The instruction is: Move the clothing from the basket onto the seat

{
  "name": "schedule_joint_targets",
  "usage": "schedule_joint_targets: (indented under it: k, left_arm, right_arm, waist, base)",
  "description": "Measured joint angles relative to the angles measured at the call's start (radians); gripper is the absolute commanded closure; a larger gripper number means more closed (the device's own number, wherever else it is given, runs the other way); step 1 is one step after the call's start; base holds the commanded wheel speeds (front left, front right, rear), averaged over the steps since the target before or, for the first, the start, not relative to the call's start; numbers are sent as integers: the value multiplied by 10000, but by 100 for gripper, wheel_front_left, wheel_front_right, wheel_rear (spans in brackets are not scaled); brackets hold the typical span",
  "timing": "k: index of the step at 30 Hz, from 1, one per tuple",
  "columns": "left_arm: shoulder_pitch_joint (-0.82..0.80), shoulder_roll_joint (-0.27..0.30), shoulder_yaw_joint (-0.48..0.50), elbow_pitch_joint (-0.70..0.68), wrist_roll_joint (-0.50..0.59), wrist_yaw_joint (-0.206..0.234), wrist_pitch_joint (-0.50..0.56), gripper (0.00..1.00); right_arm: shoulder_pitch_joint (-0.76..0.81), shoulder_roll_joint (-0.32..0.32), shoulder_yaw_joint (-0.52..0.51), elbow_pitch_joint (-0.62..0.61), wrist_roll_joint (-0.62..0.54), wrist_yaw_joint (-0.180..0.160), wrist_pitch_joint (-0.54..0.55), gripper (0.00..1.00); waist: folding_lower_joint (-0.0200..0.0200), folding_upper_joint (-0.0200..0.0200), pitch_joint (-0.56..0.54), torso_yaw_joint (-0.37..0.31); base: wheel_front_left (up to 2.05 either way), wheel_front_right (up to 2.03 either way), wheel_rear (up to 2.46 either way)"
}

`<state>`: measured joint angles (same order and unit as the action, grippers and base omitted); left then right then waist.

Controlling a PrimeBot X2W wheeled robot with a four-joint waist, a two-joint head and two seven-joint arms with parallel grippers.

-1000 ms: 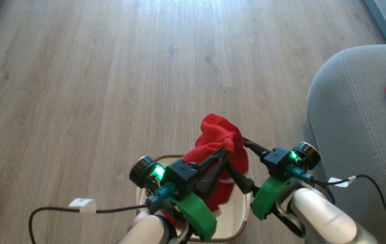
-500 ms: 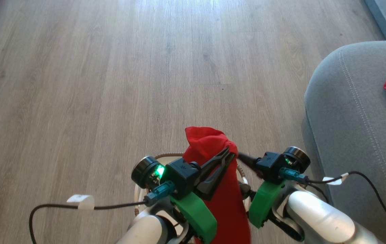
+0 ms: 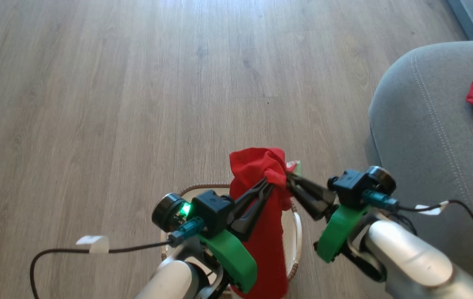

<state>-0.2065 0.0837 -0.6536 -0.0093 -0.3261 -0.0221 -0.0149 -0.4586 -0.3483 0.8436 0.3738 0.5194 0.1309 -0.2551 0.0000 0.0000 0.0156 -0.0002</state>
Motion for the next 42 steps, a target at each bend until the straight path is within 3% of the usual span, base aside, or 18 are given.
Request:
schedule_joint_targets:
  k: [3,5,9,10,26,42]
  left_arm:
    - [0,15,98,190,-44,84,-100,82]
    - [1,17,163,364,-109,180,-151,65]
    - [1,25,313,759,-157,265,-334,5]
    - [3,21,326,869,-209,265,-397,0]
    - [32,-8,288,2819,-213,391,-1827,0]
    - [8,-111,132,3547,-161,255,-2255,0]
  right_arm:
    - [3,-33,-433,-157,-4,0,0,100]
    - [11,-42,-702,-274,-38,0,0,100]
    - [52,-153,-1267,-470,-276,0,0,100]
    - [78,-192,-1381,-497,-314,0,0,100]
    - [738,-566,-3444,-1287,-802,0,0,100]
    - [1048,-654,-3877,-1639,-941,0,0,100]
  waist:
    - [0,0,41,-70]
    - [0,0,62,-132]
    - [0,0,118,-276]
    - [0,0,123,-311]
    - [0,0,-156,-1023]
    - [0,0,-226,-1694]
  base:
    - [0,0,0]
    - [0,0,0]
    - [0,0,0]
    - [0,0,0]
    - [0,0,0]
    - [0,0,0]
